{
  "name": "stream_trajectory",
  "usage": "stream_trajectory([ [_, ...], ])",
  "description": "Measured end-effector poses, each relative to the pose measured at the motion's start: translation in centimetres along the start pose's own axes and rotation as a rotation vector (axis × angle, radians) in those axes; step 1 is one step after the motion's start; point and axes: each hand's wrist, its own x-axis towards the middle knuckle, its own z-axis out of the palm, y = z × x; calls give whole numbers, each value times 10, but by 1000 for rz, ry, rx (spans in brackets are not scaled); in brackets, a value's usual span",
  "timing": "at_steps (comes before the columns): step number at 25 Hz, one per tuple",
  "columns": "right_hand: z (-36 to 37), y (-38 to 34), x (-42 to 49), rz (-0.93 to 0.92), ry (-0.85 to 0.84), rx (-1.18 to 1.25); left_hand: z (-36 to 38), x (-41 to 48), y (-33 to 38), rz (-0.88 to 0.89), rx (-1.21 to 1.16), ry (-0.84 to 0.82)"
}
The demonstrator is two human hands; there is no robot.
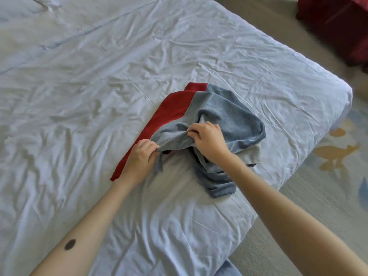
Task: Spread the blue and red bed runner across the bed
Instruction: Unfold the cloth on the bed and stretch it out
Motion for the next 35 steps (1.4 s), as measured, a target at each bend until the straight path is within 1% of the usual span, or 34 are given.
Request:
stream_trajectory([
  [1, -5, 2, 5, 14, -10, -2, -7, -1, 3, -13, -49, -78],
  [3, -9, 2, 14, -4, -39, -11, -23, -1, 9, -179, -206, -278],
  [4, -10, 0, 17, -14, -46, -9, -29, -2, 13, -256, -286, -353],
  [6, -9, 0, 20, -15, -48, -8, -39, -2, 19, -304, -324, -422],
  [9, -2, 4, 15, -8, -53, -61, -43, 0, 21, -304, -315, -467],
  [12, 7, 9, 1, -2, -9, -97, -36, -1, 17, -350, -382, -458],
  [15, 8, 7, -25, -21, 146, -90, -29, -4, 18, -381, -450, -456],
  [17, 10, 2, -52, -2, 295, -15, -23, -5, 19, -420, -495, -445],
  [19, 22, -3, -88, 59, 360, 92, -17, -4, 21, -442, -526, -450],
  [21, 45, -7, -125, 165, 288, 179, -12, -6, 23, -442, -534, -464],
  [23, 68, -11, -153, 310, 140, 279, -8, -7, 25, -444, -530, -480],
  [24, 77, -11, -160, 380, 91, 336, -7, -8, 24, -446, -525, -481],
  [26, 88, -9, -162, 465, 50, 387, -5, -11, 22, -449, -505, -478],
  [30, 96, 0, -150, 502, 1, 399, -2, -17, 23, -466, -504, -486],
  [35, 105, 6, -138, 441, -136, 401, 1, -24, 26, -487, -507, -467],
])
